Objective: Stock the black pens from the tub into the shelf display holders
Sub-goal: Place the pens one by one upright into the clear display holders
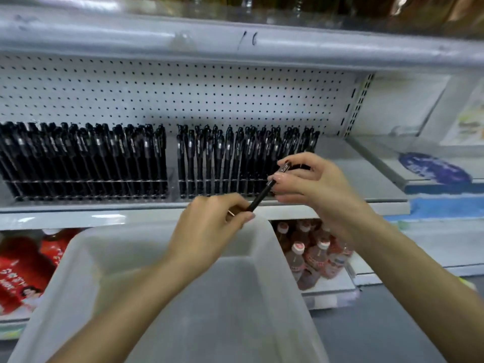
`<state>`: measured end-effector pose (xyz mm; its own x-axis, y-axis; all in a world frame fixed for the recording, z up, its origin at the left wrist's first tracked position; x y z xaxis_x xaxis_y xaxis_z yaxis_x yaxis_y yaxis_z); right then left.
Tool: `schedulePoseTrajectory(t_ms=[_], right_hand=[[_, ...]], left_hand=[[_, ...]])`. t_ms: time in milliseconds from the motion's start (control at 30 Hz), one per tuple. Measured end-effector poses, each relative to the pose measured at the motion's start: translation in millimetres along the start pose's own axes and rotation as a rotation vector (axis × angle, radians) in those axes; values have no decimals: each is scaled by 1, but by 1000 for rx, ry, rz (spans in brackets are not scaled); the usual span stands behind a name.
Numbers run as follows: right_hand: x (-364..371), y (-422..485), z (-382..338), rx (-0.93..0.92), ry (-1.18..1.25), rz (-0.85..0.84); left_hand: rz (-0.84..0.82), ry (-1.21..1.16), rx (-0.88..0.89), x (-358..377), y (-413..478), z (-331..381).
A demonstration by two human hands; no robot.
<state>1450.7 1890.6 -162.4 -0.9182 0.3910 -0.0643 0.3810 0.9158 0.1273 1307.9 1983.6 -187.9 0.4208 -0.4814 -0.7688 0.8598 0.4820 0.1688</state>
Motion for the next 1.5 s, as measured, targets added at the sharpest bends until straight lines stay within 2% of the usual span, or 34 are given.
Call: schedulePoseTrajectory(t_ms=[67, 133, 267, 333, 433, 533, 967, 1167, 1500], right_hand=[[-1, -1, 0, -23, 55, 20], [-2, 0, -6, -97, 58, 59], [-30, 4, -33, -254, -136, 236], [-48, 8, -43, -294, -247, 308], [-68, 13, -48, -315, -407, 372], [-77, 19, -45, -328, -462, 407], [-78, 30, -39, -376, -514, 452], [-73, 49, -17, -212, -616, 347], [-71, 62, -15, -79, -814, 334]], left_hand=[[-10, -106, -1, 7, 6, 4], [48, -94, 12, 4, 7, 7], [375, 158, 10, -44, -12, -10], [415, 273, -57, -62, -20, -29], [303, 433, -148, -63, -17, -56], [163, 508, -157, -50, -10, -70], [150, 559, -175, -37, -2, -91], [152, 666, -112, -37, 1, -88], [43, 659, -122, -34, 3, -89]])
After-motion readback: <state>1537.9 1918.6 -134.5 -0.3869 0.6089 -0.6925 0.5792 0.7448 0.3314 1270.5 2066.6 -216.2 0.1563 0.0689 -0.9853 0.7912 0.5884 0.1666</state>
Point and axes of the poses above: each hand's wrist, its own y-axis towards the middle knuckle, its own x-axis out of the palm, z = x × y, the point moved 7 cm from there along y, towards the middle knuckle, and after that the axes turned 13 degrees about -z, right-handed, at the moved point
